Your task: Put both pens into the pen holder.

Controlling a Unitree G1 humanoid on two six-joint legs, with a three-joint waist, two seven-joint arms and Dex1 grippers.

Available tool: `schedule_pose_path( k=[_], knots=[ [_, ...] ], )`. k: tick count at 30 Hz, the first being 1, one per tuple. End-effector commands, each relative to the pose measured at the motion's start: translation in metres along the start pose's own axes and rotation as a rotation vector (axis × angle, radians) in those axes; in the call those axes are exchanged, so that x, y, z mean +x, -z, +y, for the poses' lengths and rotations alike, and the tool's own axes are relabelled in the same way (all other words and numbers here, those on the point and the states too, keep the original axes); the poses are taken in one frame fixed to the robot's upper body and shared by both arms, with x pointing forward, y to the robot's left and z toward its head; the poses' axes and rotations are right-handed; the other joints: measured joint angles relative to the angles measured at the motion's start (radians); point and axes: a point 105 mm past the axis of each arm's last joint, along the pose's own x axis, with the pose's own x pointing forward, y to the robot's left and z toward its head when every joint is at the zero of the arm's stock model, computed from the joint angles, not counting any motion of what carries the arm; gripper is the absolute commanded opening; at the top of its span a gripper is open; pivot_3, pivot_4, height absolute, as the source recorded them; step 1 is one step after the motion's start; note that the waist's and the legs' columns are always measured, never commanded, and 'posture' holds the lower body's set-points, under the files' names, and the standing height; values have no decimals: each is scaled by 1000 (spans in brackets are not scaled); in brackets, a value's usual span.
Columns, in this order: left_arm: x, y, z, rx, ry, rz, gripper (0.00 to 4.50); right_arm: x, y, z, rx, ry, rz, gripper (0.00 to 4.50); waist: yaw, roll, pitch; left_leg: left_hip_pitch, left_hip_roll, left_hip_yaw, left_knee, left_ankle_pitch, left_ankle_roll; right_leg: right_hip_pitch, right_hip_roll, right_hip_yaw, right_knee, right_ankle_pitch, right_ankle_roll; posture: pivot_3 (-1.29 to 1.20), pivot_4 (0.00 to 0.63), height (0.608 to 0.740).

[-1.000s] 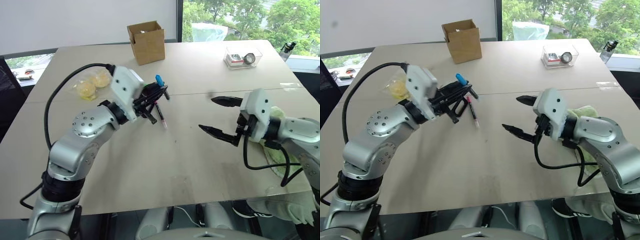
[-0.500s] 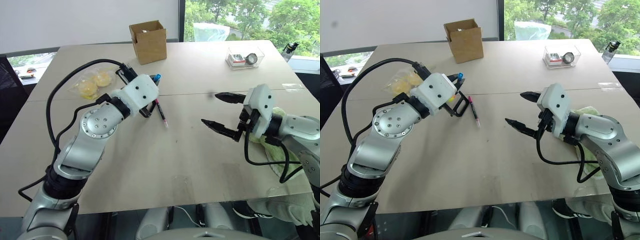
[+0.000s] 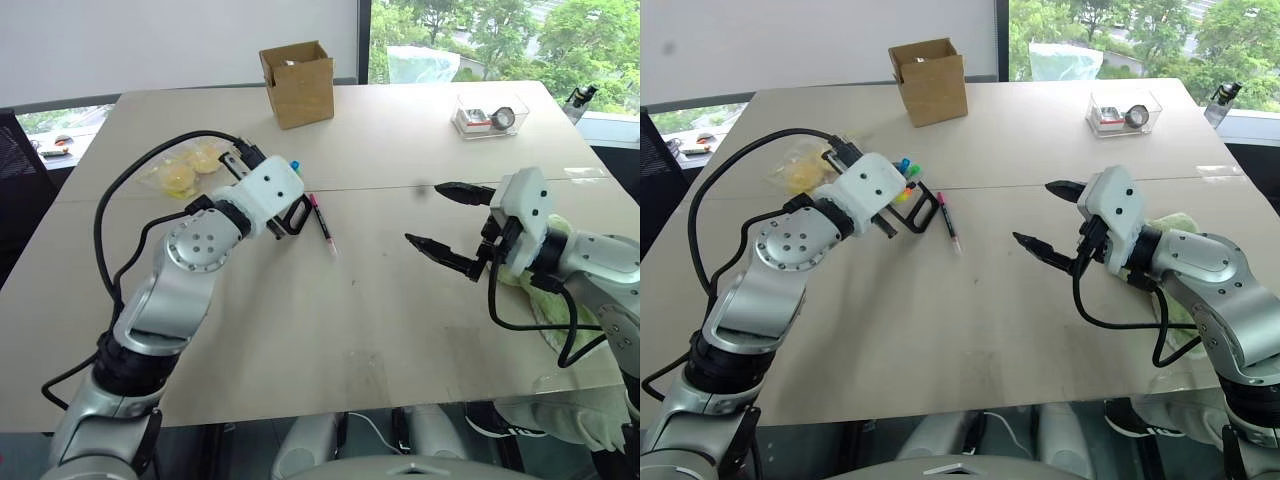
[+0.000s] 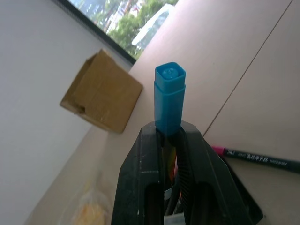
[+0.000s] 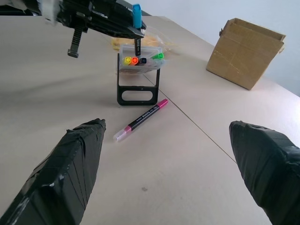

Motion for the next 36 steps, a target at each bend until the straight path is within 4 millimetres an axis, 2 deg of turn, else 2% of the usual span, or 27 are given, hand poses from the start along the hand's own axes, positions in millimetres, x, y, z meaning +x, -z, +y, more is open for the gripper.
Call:
schedule_pose_path(
  k=[1, 4, 5, 7, 9, 11, 13, 15, 17, 19, 27, 36],
  knots=[
    [5, -3, 17, 0, -74, 11, 1300, -4, -14, 1, -50, 5, -38, 4500, 0, 0, 0, 0, 0, 0, 0, 0, 0, 0, 0, 0, 0, 0, 0, 0, 150, 740],
    [5, -13, 13, -73, -57, -31, 2829, -5, -14, 1, -51, 4, -33, 4500, 0, 0, 0, 0, 0, 0, 0, 0, 0, 0, 0, 0, 0, 0, 0, 0, 150, 740],
    [4, -18, 11, -109, -43, -57, 3160, -5, -14, 1, -51, 3, -32, 4500, 0, 0, 0, 0, 0, 0, 0, 0, 0, 0, 0, 0, 0, 0, 0, 0, 150, 740],
    [0, -32, 2, -224, 42, -128, 4200, -6, -13, 1, -46, 5, -27, 4500, -1, 0, 0, -1, 0, 0, 0, 0, 0, 0, 0, 0, 0, 0, 0, 0, 150, 740],
    [-8, -44, -14, -422, 208, -170, 4200, -5, -12, 2, -35, 1, -22, 4500, -1, 0, 0, -1, 0, 0, 1, 0, 0, 0, 0, 0, 0, 0, 0, 0, 150, 740],
    [-16, -50, -23, -517, 308, -173, 4200, -5, -10, 4, -28, -2, -18, 4500, -2, 0, 0, -1, 0, 0, 1, 0, 0, 0, 0, 0, 0, 0, 0, 0, 150, 740],
    [-19, -45, -35, -628, 395, -80, 4200, -5, -9, 4, -23, -2, -14, 4500, -2, 0, 0, 0, 0, 0, 2, 0, 0, 0, 0, 0, 1, 0, 0, 0, 150, 740],
    [-21, -42, -45, -662, 433, 0, 4200, -5, -7, 5, -19, -1, -10, 4500, -2, 0, 0, 0, 0, 0, 3, 0, 0, 0, 0, 0, 2, 0, 0, 0, 150, 740],
    [-17, -42, -49, -696, 413, 85, 4200, -5, -7, 4, -14, 3, -8, 4500, -1, -1, 0, 0, 0, 0, 4, 0, 0, 1, 0, 0, 3, 0, 0, 0, 150, 740],
    [-6, -33, -54, -728, 343, 216, 4200, -7, -4, 4, -9, 8, -1, 4500, 3, -2, 1, 0, 0, -1, 7, 0, 0, 2, 0, -1, 3, 0, 0, 0, 150, 740],
    [30, -10, -81, -868, 222, 480, 4200, -13, -2, 5, -12, 22, 28, 4500, 3, -2, 1, 1, -1, -3, 10, 0, 0, 6, 0, -3, 3, 0, 1, 0, 150, 740],
    [45, 5, -100, -914, 130, 698, 4200, -28, -4, 13, -7, 21, 73, 4500, 5, -3, 2, 0, -1, -3, 11, 0, 0, 6, 0, -3, 3, 0, 1, 0, 150, 740]
  ],
)
